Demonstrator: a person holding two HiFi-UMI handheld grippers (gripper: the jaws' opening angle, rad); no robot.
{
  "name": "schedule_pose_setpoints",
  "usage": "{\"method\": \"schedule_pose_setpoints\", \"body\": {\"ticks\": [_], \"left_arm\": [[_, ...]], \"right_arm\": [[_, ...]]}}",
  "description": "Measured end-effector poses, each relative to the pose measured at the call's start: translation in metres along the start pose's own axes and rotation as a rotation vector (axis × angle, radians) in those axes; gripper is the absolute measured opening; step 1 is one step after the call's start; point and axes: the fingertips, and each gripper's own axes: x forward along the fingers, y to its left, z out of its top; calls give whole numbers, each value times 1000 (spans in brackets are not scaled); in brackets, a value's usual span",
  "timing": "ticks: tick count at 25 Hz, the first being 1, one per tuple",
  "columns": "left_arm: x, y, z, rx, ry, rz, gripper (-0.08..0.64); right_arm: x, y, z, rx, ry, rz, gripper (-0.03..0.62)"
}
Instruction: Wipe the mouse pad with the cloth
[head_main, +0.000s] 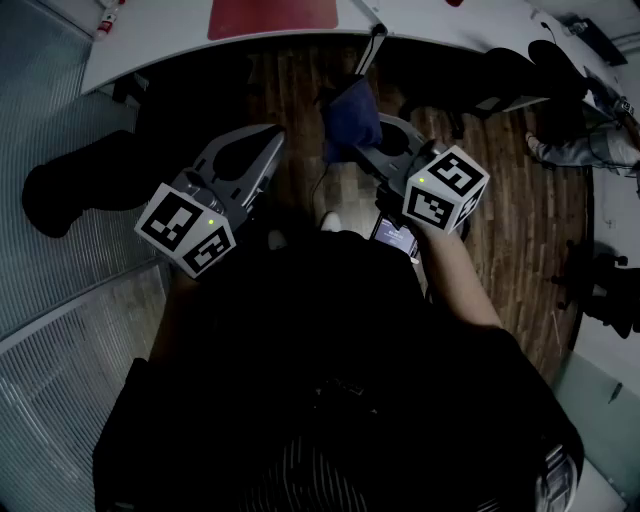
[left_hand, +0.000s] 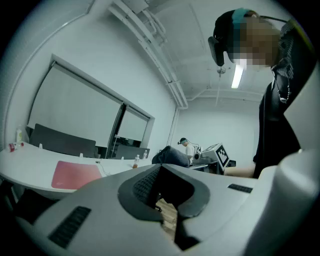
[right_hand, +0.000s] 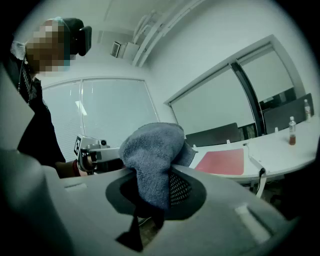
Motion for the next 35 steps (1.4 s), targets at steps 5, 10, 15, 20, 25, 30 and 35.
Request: {"method": "schedule_pose_setpoints", "body": {"ticks": [5,10,15,20,25,30,35], "left_arm": [[7,2,-7,27,22,19,8],[12,5,-11,5,27,33,8],[16,7,-28,-34,47,45,8],[34,5,-40,44,116,83,8],[39,-2,-47,23,100,31,8],[47,9,-53,0,109,34,8],[30,-3,-73,-39,83,21,8]], "right_arm": [[2,-14,-13,27,7,22,64],[6,-17,-14,54,-29,88,67],[6,-24,-25,72,-53,128,67],[-4,-45,-33,109,-62,142,69],[-2,-55,-51,110,-69,136,69],[-11,-70,-48,125,-87,119,69],[-23,-54,-72,129,-68,90,69]]}}
